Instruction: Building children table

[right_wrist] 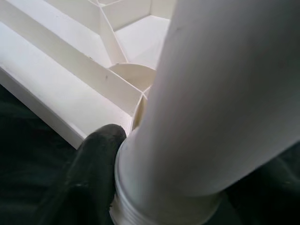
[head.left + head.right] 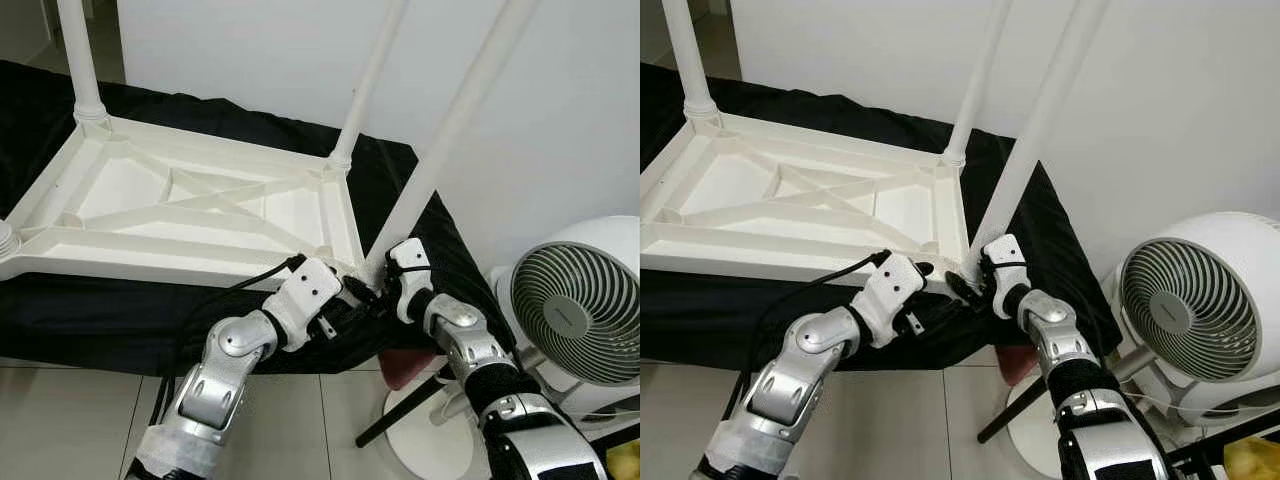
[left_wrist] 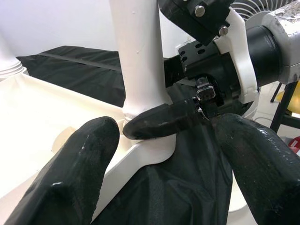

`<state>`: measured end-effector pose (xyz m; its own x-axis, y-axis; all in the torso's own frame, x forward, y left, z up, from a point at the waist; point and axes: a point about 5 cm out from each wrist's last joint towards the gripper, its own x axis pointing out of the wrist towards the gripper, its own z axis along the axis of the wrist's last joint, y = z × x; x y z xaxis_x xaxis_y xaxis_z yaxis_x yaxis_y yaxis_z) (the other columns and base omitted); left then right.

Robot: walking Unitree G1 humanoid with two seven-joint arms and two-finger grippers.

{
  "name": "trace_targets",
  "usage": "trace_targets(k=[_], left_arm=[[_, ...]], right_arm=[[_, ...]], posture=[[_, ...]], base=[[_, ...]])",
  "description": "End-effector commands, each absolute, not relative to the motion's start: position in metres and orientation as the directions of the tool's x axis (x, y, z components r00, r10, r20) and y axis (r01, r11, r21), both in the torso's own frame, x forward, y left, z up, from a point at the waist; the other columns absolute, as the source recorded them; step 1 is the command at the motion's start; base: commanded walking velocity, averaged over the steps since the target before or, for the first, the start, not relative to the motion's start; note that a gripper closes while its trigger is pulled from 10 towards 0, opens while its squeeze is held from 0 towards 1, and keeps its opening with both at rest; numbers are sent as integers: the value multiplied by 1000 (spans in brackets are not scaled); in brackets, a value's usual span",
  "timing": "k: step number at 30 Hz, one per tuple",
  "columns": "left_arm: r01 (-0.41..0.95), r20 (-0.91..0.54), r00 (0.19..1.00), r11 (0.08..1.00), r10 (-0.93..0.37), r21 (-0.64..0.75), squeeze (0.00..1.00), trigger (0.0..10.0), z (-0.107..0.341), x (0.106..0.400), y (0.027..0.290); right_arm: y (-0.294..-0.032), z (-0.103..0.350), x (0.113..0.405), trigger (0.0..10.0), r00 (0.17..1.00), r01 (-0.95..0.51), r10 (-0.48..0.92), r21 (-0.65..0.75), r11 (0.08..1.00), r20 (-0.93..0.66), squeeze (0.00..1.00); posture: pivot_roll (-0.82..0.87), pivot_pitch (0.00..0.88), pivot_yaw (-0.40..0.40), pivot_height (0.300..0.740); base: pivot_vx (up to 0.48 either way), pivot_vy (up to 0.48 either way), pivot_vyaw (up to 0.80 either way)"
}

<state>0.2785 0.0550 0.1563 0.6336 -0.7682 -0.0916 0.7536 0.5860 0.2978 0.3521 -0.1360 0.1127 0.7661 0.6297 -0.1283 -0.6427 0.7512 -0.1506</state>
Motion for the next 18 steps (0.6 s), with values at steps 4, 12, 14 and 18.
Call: trace_targets(k=[4, 12, 14, 18], left_arm=[[703, -69, 685, 634, -725, 322, 0, 10000, 157, 282, 52], [704, -65, 686, 638, -725, 313, 0, 10000, 156, 281, 50], [702, -64, 688, 641, -723, 309, 0, 10000, 156, 281, 50], [701, -64, 690, 644, -721, 307, 0, 10000, 155, 281, 51]], right_arm=[[-140, 109, 352, 0, 750, -661, 645, -157, 733, -147, 0], [-139, 107, 352, 10000, 781, -624, 615, -103, 774, -109, 0], [-136, 106, 352, 10000, 833, -552, 546, -59, 832, -87, 0], [-132, 102, 351, 10000, 887, -457, 453, -28, 889, -95, 0]], posture=[[153, 0, -216, 740], [150, 3, -221, 740], [147, 5, -227, 740], [139, 9, -227, 740]], base=[[0, 0, 0], [0, 0, 0], [0, 0, 0], [0, 0, 0]])
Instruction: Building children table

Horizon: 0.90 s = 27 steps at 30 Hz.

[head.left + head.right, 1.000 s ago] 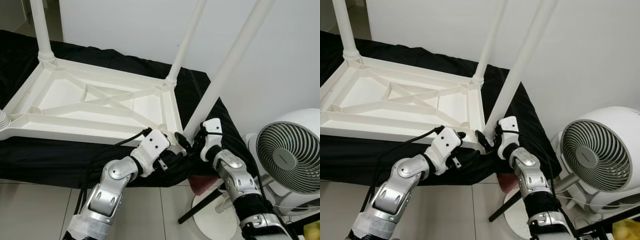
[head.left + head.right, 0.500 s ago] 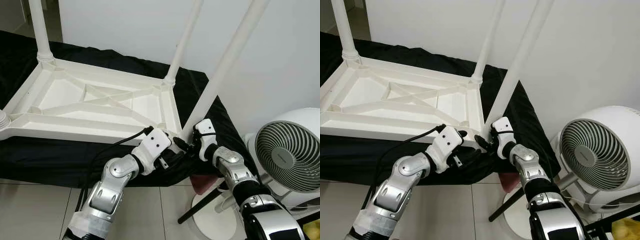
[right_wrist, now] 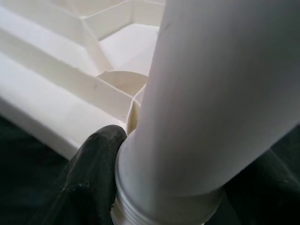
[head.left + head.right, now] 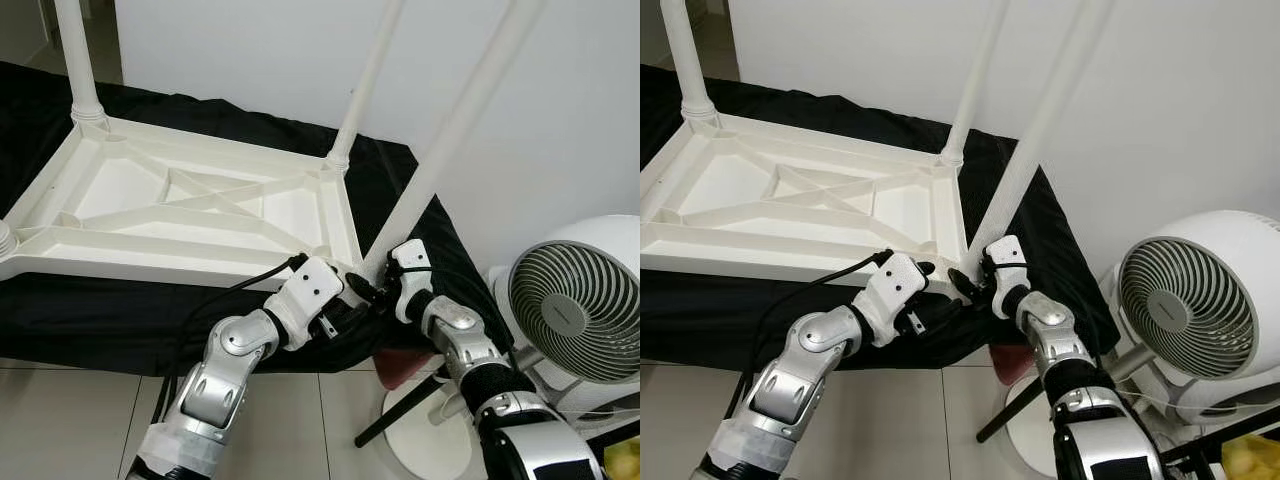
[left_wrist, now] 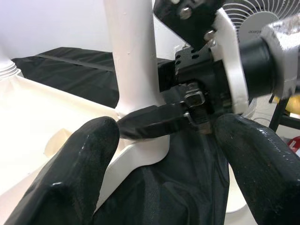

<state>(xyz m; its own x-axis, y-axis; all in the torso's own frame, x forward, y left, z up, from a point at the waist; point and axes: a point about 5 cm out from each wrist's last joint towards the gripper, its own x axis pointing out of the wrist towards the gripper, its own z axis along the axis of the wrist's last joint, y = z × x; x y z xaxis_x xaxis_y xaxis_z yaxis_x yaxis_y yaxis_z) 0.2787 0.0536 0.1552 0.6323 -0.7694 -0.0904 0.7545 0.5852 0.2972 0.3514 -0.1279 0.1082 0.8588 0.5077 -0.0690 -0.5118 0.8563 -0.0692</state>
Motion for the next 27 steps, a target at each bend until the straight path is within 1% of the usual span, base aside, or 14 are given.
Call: trace_targets(k=[1, 2, 4, 7, 8, 9, 10, 11, 14, 19, 20, 21, 23, 27], left_arm=[[701, -64, 690, 644, -721, 305, 0, 10000, 155, 281, 51], [702, -65, 690, 644, -721, 305, 0, 10000, 155, 280, 51], [702, -65, 690, 644, -721, 305, 0, 10000, 155, 280, 51], [703, -66, 689, 643, -722, 305, 0, 10000, 155, 280, 50], [703, -66, 689, 643, -722, 305, 0, 10000, 155, 280, 50], [704, -67, 688, 642, -723, 304, 0, 10000, 154, 280, 50], [704, -67, 688, 642, -723, 304, 0, 10000, 154, 280, 50], [706, -68, 686, 640, -724, 303, 0, 10000, 154, 280, 50], [709, -67, 684, 639, -727, 300, 0, 10000, 154, 279, 49], [711, -66, 681, 637, -730, 297, 0, 10000, 153, 279, 49], [712, -69, 680, 635, -730, 299, 0, 10000, 152, 278, 50], [712, -70, 680, 635, -730, 300, 0, 10000, 152, 278, 50], [711, -70, 683, 639, -727, 295, 0, 10000, 152, 278, 51], [711, -70, 683, 639, -727, 295, 0, 10000, 152, 278, 51]], right_arm=[[-130, 100, 349, 10000, 916, -391, 390, 2, 920, -98, 0], [-129, 97, 348, 10000, 935, -336, 336, 25, 942, -114, 0], [-129, 97, 348, 10000, 935, -336, 336, 25, 942, -114, 0], [-123, 92, 341, 10000, 963, -230, 234, 42, 972, -133, 0], [-123, 92, 341, 10000, 963, -230, 234, 42, 972, -133, 0], [-118, 91, 336, 10000, 978, -162, 165, 32, 986, -128, 0], [-118, 91, 336, 10000, 978, -162, 165, 32, 986, -128, 0], [-114, 90, 331, 10000, 990, -66, 73, 59, 996, -124, 0], [-103, 85, 324, 10000, 987, -40, 50, 74, 997, -150, 0], [-110, 91, 324, 10000, 993, -51, 59, 75, 996, -107, 0], [-111, 93, 324, 10000, 993, -57, 66, 89, 994, -95, 157], [-112, 96, 324, 10000, 995, -60, 69, 108, 992, -77, 1000], [-112, 105, 321, 10000, 993, -119, 121, 137, 983, -10, 1000], [-112, 105, 321, 10000, 993, -119, 121, 137, 983, -10, 1000]], posture=[[138, 10, -226, 740], [138, 10, -226, 740], [138, 10, -226, 740], [132, 15, -224, 740], [132, 15, -224, 740], [133, 13, -225, 740], [133, 13, -225, 740], [135, 12, -227, 740], [138, 8, -227, 740], [140, 5, -229, 740], [142, 5, -230, 740], [141, 5, -231, 740], [143, 2, -234, 740], [143, 2, -234, 740]], base=[[0, 0, 0], [0, 0, 0], [0, 0, 0], [0, 0, 0], [0, 0, 0], [0, 0, 0], [0, 0, 0], [0, 0, 0], [0, 0, 0], [0, 0, 0], [0, 0, 0], [0, 0, 0], [0, 0, 0], [0, 0, 0]])
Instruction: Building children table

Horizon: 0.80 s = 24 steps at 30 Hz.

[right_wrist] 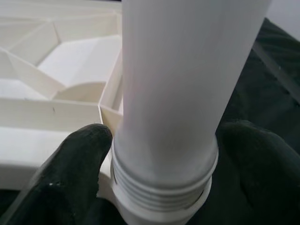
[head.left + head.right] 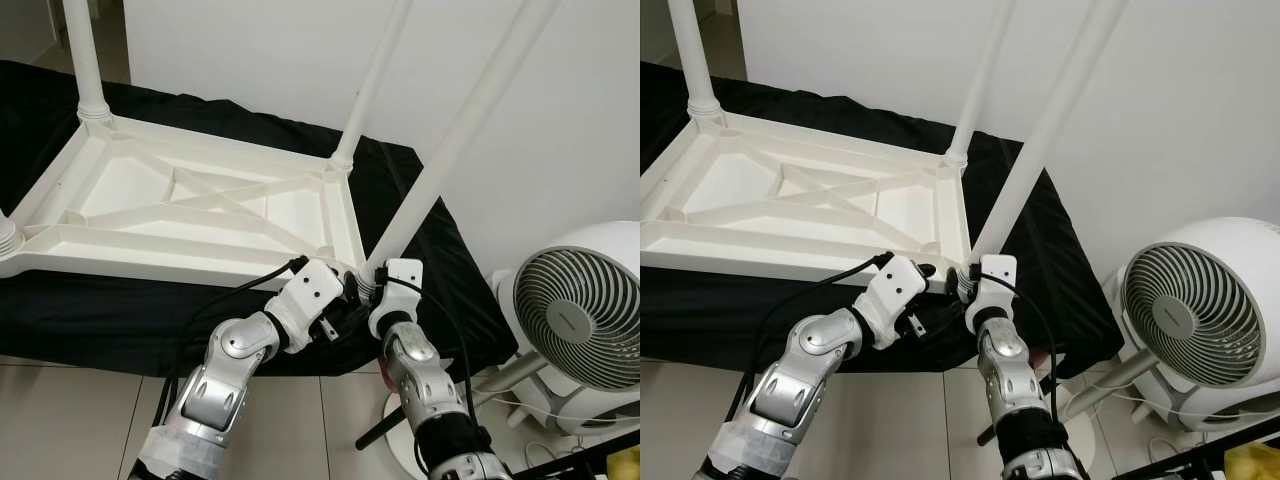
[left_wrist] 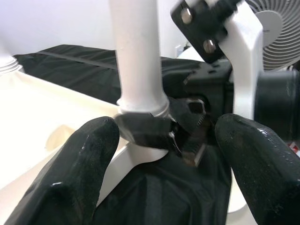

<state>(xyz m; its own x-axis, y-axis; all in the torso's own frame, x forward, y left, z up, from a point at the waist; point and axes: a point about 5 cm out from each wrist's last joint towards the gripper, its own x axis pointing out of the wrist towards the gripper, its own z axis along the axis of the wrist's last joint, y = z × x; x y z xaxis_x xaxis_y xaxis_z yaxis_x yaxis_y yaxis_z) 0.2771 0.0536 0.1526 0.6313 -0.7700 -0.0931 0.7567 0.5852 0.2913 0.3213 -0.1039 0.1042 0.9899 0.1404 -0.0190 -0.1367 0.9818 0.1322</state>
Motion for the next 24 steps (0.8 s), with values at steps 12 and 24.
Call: trace_targets(k=[12, 24], left_arm=[[755, -84, 634, 592, -769, 282, 0, 10000, 148, 271, 58], [751, -95, 636, 585, -766, 305, 0, 10000, 148, 273, 56]], right_arm=[[-137, 125, 328, 10000, 915, -397, 392, 45, 917, 100, 0], [-128, 124, 348, 10000, 796, -602, 605, -121, 789, -16, 0]], posture=[[139, 0, -231, 740], [151, 0, -228, 740]], base=[[0, 0, 0], [0, 0, 0]])
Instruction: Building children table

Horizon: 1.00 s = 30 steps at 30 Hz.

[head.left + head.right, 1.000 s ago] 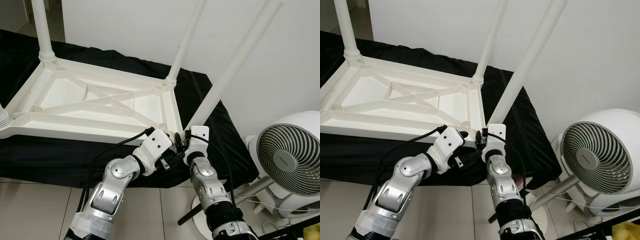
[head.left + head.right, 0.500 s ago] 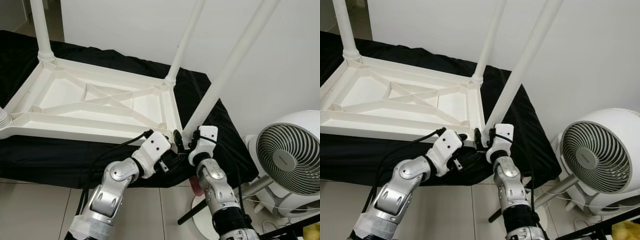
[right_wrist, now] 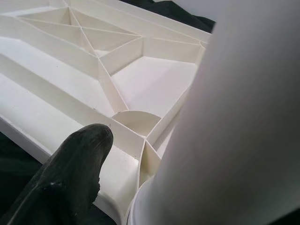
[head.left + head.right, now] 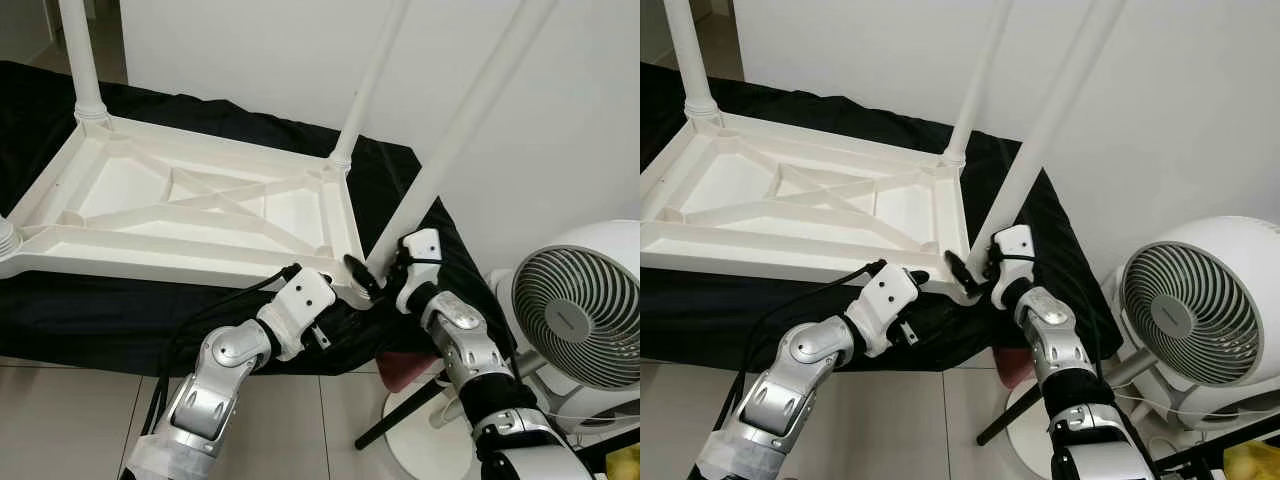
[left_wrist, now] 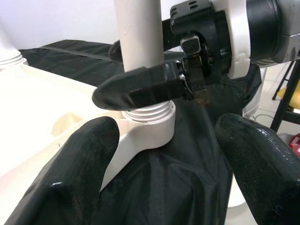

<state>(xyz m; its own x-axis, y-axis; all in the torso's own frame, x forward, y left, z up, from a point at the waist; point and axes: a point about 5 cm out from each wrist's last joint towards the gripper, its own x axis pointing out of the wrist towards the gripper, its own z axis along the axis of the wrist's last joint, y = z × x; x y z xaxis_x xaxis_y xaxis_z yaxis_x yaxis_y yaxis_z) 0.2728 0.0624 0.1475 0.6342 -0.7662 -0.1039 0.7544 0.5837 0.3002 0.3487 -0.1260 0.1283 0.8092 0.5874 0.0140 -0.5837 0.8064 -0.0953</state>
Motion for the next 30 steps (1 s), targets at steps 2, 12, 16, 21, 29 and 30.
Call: trace_targets(k=[2, 12, 16, 21, 29, 30], left_arm=[[751, -90, 635, 585, -767, 307, 0, 10000, 149, 273, 55], [742, -83, 644, 596, -760, 306, 0, 10000, 151, 273, 56], [743, -84, 644, 596, -760, 305, 0, 10000, 151, 273, 56], [757, -86, 626, 578, -775, 306, 0, 10000, 152, 274, 52], [757, -88, 626, 577, -775, 307, 0, 10000, 151, 273, 52], [757, -89, 626, 578, -774, 304, 0, 10000, 151, 273, 52]], right_arm=[[-121, 119, 346, 10000, 756, -654, 654, -100, 750, -42, 0], [-127, 104, 343, 0, 740, -673, 669, -62, 737, -72, 0], [-130, 102, 343, 0, 753, -658, 655, -56, 751, -68, 0], [-135, 101, 344, 10000, 780, -625, 622, -50, 779, -65, 0], [-133, 102, 345, 10000, 828, -560, 556, -66, 826, -73, 0], [-133, 101, 345, 10000, 836, -547, 543, -63, 834, -74, 0]], posture=[[156, 0, -233, 740], [142, 1, -231, 740], [130, 4, -221, 740], [113, 6, -210, 740], [112, 14, -212, 740], [113, 16, -215, 740]], base=[[0, 0, 0], [0, 0, 0], [0, 0, 0], [0, 0, 0], [0, 0, 0], [0, 0, 0]])
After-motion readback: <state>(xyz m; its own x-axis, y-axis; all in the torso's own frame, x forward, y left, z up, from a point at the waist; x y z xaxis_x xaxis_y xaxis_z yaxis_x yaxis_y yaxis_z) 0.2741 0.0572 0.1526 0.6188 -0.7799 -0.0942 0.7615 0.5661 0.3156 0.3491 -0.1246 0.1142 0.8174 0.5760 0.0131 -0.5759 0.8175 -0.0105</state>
